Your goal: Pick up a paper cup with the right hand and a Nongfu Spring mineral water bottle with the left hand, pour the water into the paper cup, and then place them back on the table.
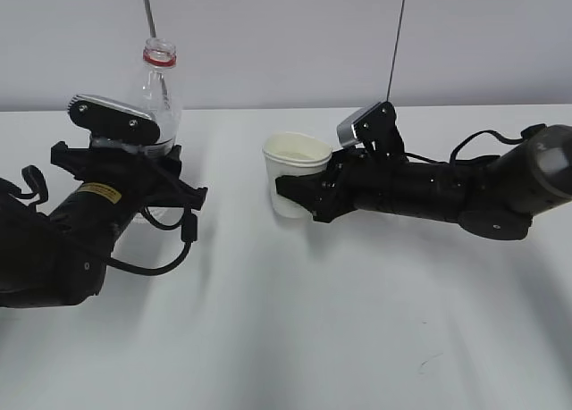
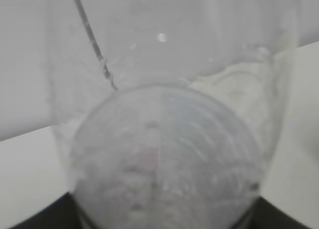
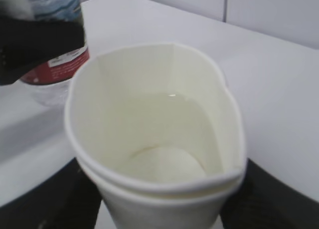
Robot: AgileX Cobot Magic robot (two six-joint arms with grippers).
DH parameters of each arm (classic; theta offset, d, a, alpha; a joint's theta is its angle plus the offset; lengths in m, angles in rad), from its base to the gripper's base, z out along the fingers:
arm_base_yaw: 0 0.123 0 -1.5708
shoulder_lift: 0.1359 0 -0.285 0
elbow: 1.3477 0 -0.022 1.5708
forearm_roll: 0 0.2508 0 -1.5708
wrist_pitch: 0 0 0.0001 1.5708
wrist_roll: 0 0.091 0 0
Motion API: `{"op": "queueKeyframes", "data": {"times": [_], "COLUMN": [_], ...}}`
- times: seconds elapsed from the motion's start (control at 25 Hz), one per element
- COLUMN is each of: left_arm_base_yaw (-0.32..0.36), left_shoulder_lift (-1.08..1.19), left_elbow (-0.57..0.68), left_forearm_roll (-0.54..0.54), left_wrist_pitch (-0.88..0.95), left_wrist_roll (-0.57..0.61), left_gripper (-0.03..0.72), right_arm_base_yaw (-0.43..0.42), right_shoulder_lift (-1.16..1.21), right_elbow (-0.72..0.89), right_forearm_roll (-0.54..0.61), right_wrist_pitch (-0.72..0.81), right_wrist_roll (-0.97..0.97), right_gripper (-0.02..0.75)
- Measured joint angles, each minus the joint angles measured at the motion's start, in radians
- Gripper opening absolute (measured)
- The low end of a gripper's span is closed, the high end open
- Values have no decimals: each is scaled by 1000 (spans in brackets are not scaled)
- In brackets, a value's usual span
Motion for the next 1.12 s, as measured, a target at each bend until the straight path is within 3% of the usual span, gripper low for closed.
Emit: {"op": "queueKeyframes", "data": {"times": [0.6,1.12], "left_arm_base_yaw": [0,1], "left_shoulder_lift": [0,8], "left_elbow": [0,0], "left_forearm_roll": [0,-4], "left_wrist_pitch": [3,-12], "left_wrist_roll": [-12,-31], "left_gripper": [343,343], "right_arm_base_yaw": [0,0], "right_shoulder_lift": [4,11], "right_elbow": [0,0], "right_forearm_roll": [430,710], "right_wrist_pitch": [111,134], "right_wrist_roll": [-233,-415], "right_gripper": [478,478]}}
